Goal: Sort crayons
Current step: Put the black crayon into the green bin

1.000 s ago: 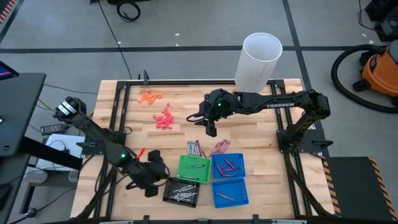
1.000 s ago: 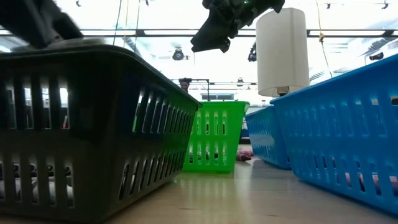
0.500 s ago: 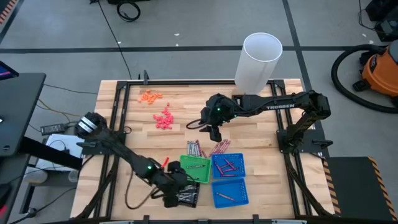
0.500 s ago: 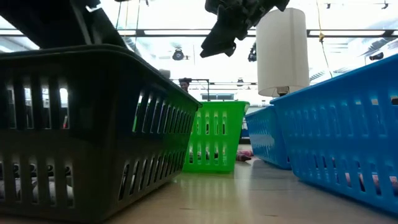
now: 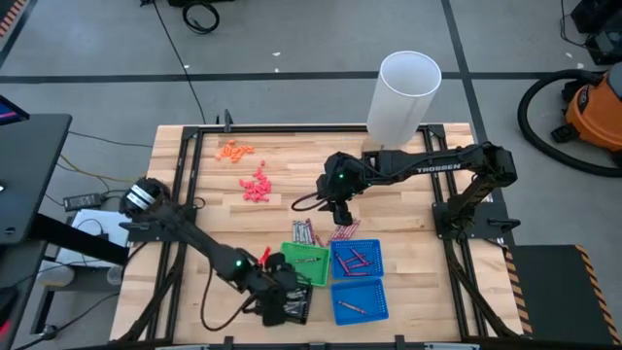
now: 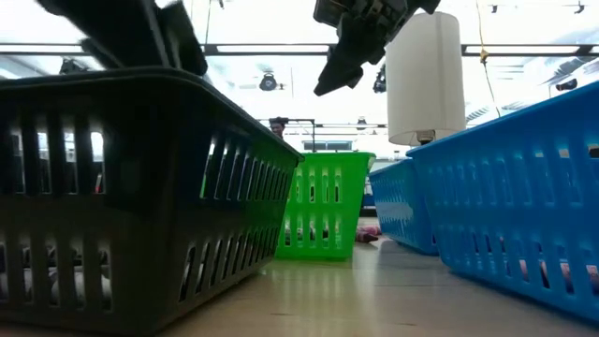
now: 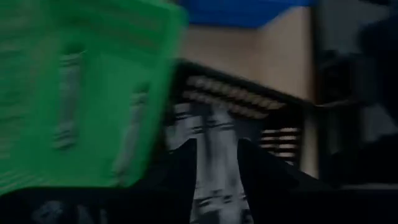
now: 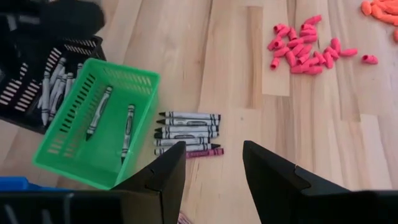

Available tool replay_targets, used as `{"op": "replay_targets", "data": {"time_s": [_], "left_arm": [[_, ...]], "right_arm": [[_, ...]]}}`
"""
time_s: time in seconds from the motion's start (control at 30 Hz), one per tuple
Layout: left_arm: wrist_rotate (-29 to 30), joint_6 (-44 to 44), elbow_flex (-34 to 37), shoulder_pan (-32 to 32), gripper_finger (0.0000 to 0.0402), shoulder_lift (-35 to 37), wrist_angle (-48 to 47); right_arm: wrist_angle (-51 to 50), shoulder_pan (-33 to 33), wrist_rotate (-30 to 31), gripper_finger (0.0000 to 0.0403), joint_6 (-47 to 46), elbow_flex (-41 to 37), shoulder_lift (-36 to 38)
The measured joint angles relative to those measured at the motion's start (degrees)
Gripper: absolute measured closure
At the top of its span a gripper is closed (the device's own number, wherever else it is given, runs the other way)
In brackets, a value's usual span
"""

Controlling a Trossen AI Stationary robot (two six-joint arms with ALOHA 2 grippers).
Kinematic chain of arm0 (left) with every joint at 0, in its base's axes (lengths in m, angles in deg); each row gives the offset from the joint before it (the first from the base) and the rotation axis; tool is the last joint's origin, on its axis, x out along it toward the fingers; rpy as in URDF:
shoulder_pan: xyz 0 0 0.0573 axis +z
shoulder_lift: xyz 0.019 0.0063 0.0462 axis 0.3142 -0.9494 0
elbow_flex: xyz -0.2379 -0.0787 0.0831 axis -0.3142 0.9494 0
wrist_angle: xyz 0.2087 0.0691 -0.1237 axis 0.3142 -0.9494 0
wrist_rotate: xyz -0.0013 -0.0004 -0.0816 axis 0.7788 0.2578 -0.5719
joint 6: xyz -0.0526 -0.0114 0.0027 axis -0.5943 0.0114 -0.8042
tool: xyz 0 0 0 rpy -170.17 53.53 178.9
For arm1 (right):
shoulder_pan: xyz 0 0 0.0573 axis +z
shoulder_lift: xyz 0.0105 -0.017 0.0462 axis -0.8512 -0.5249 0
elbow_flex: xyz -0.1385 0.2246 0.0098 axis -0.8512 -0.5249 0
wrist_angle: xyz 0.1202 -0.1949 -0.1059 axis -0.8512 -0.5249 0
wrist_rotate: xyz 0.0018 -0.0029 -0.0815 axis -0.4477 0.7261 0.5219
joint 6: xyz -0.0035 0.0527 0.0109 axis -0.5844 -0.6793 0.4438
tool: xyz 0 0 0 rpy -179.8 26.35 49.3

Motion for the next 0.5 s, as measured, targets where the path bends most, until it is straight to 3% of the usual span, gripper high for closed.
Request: {"op": "replay_targets", "data": {"time_s": [0.17, 0.3, 0.5], "left_arm": [[5.3, -4.2, -0.4, 4.1, 0.0279, 2.8, -8.8], [5.9, -8.5, -0.3, 8.8, 0.0286, 3.4, -14.1], [5.4, -11.5, -0.3, 16.4, 0.0287, 3.5, -12.7]], "right_arm": [[-1.7, -0.3, 6.7, 0.0235, -1.4, 0.0, 0.0], [-4.6, -1.6, 11.3, 0.0235, -3.0, 0.0, 0.0], [-10.6, -3.9, 12.3, 0.0235, -4.8, 0.0, 0.4]]}}
